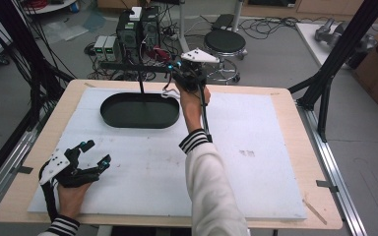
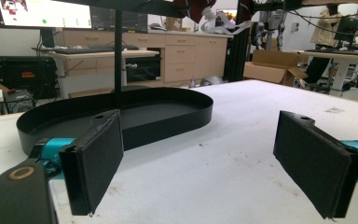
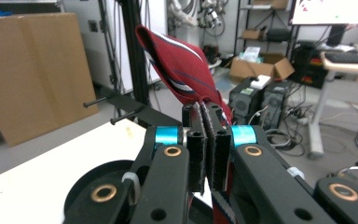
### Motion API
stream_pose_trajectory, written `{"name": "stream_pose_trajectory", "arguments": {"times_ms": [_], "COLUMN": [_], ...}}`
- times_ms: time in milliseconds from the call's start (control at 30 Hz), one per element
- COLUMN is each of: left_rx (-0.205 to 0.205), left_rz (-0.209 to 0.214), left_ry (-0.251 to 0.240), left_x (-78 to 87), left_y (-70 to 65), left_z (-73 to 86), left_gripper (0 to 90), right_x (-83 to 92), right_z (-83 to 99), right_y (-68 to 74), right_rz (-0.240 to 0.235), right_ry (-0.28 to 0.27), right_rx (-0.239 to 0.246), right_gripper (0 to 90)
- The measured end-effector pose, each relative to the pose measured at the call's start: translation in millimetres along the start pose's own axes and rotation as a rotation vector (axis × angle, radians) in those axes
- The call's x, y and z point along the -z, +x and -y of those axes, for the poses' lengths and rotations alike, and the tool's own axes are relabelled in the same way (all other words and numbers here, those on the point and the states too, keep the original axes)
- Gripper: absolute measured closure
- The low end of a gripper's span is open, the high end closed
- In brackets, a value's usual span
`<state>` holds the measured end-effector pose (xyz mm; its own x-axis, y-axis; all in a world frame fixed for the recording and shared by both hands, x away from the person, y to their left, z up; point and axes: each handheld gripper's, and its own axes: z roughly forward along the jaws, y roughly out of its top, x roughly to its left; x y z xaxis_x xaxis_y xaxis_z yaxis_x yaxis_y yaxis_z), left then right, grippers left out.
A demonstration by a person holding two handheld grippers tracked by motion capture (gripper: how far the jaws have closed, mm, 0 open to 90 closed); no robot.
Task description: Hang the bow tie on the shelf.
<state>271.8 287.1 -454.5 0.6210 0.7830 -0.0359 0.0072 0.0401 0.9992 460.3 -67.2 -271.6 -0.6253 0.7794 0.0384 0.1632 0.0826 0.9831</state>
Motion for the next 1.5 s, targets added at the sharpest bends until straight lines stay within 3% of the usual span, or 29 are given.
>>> {"name": "stream_pose_trajectory", "arguments": {"times_ms": [167,467,567,700,1067,1367,1500], "left_rx": [0.002,0.001,0.001,0.004,0.001,0.009,0.009], "left_rz": [0.000,0.001,0.000,0.002,0.002,0.002,0.003], "left_ry": [0.001,0.004,0.004,0.000,0.002,0.001,0.004], "left_x": [-0.2,-0.1,-0.1,-0.2,-0.2,-0.4,-0.2], "left_y": [0.1,0.2,0.1,0.2,0.2,0.7,1.2], "left_z": [0.0,-0.1,-0.1,0.1,0.0,0.0,0.0], "left_gripper": [16.2,16.2,16.2,16.2,16.2,16.2,16.2], "right_x": [-9.3,-23.1,-27.4,-33.2,-30.8,-40.7,-45.3], "right_z": [-3.4,-5.8,-7.9,-3.7,-9.2,-18.4,-14.0], "right_y": [2.6,-2.9,-1.0,-5.8,-13.8,-11.3,-10.1], "right_rz": [0.001,-0.008,0.007,0.024,0.046,0.025,0.016], "right_ry": [-0.021,-0.028,-0.045,-0.044,-0.104,-0.114,-0.081], "right_rx": [0.023,-0.011,0.022,0.007,0.002,0.015,0.015], "right_gripper": [88.7,88.7,88.7,88.7,88.7,88.6,88.7]}}
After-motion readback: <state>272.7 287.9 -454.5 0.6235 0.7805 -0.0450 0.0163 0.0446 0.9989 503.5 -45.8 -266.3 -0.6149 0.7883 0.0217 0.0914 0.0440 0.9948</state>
